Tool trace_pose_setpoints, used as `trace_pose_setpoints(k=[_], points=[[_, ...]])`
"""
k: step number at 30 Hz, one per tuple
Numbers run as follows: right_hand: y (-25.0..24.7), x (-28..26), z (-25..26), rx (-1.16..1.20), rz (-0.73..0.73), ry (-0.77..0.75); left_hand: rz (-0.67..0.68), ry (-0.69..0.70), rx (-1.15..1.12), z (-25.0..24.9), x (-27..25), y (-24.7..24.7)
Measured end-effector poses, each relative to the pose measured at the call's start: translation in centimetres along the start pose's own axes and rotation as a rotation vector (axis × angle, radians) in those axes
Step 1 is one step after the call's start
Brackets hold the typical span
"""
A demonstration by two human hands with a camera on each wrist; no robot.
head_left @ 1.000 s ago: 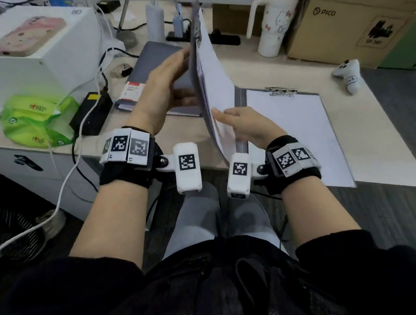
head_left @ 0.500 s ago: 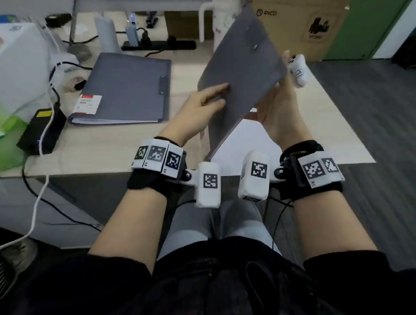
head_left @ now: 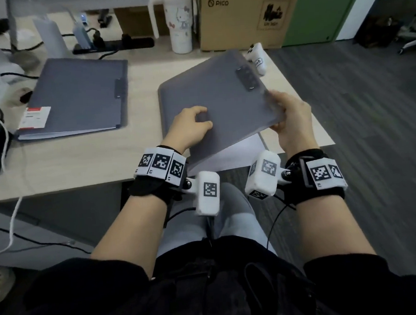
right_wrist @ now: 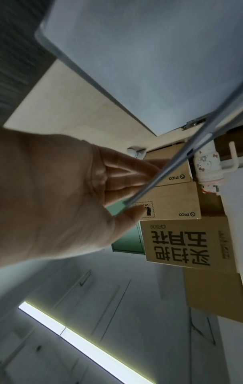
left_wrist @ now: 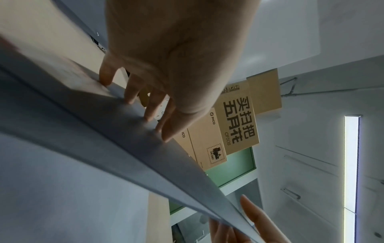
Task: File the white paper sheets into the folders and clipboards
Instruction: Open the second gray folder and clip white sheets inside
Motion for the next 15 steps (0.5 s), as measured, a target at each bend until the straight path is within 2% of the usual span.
trace_pose_setpoints(k=[4, 8, 12, 15], points=[[-2.2, 1.1, -1.5, -0.151, -0.002, 0.022, -0.03, -0.034, 0.073, 0.9, 0.1, 0.9], [-3.4, 1.4, -2.5, -0.286, -0.092, 0.017, -0.134, -0.129, 0.132, 2.0, 0.2, 0.9], [-3.8, 2.0, -3.6, -0.608, -0.166, 0.024, -0.2, -0.248, 0.224, 3.3, -0.1, 0.6], [-3.5, 2.4, -4.3, -0.8, -0.144, 0.033, -0.228, -0.32, 0.187, 4.8, -0.1, 0.1]])
Point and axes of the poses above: each hand's wrist, its own x-axis towards the middle knuckle, its own y-axis out of the palm, z = x × y, the point moved 4 cm from there along x, towards the middle knuckle, and after that the axes turned 3 degrees about -z, right-handed, at the moved point
